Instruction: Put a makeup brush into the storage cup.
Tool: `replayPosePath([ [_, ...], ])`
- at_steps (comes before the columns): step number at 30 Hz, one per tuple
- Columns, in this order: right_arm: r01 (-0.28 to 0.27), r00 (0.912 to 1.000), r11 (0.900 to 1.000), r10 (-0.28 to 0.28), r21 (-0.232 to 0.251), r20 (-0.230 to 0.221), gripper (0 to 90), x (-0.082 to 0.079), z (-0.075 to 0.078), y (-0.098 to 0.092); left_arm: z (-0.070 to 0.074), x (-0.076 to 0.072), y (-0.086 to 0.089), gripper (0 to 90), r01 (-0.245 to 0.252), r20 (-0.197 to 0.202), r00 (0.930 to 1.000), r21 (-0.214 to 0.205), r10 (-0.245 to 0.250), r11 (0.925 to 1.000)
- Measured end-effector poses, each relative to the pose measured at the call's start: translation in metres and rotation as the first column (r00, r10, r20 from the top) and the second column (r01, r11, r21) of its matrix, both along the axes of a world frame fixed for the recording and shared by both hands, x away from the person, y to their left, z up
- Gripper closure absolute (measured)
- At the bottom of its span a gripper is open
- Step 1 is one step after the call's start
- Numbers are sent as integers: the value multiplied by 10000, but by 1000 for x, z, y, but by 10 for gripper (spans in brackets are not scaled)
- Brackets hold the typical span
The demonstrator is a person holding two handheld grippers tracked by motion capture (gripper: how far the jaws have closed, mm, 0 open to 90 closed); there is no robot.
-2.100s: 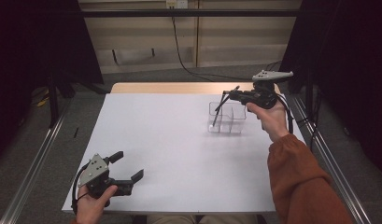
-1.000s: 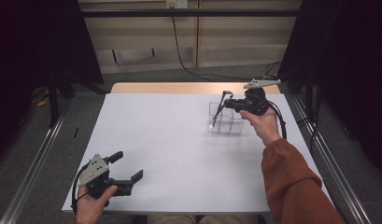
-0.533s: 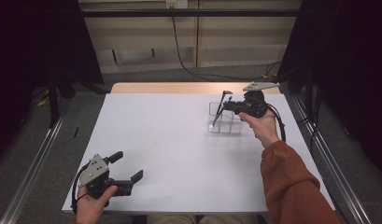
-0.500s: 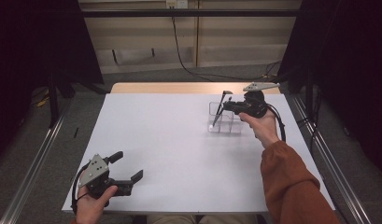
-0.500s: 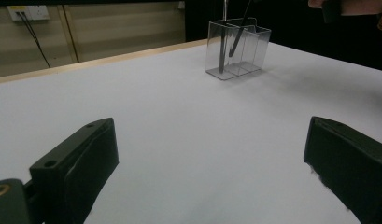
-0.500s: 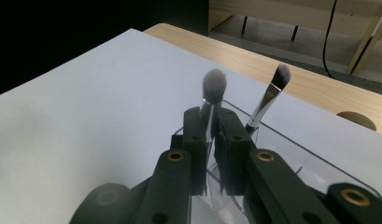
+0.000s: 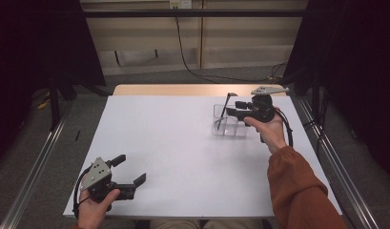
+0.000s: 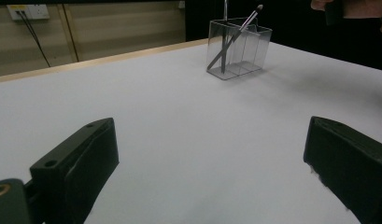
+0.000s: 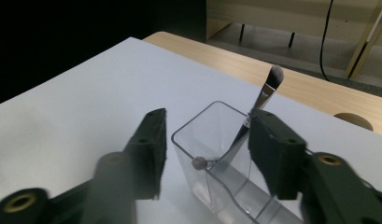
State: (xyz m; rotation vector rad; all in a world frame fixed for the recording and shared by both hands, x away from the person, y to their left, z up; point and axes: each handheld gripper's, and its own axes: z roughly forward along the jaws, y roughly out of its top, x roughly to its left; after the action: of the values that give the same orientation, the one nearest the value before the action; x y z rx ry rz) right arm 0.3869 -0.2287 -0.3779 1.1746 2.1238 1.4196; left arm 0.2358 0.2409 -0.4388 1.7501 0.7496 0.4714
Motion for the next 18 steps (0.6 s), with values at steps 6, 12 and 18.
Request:
replayPosePath([
  [6, 154, 9998, 9999, -155, 51, 93, 242, 0, -3, 2, 0, 3, 0, 31, -2, -28, 10000, 31, 2, 10000],
  [12, 370, 9993, 9992, -372, 141, 108, 44, 1, -8, 3, -1, 4, 0, 31, -25, -51, 10000, -29, 25, 10000],
  [18, 295, 9986, 9995, -298, 90, 436, 14, -4, -8, 2, -2, 4, 4, 29, -209, -29, 9998, -238, 209, 9995],
])
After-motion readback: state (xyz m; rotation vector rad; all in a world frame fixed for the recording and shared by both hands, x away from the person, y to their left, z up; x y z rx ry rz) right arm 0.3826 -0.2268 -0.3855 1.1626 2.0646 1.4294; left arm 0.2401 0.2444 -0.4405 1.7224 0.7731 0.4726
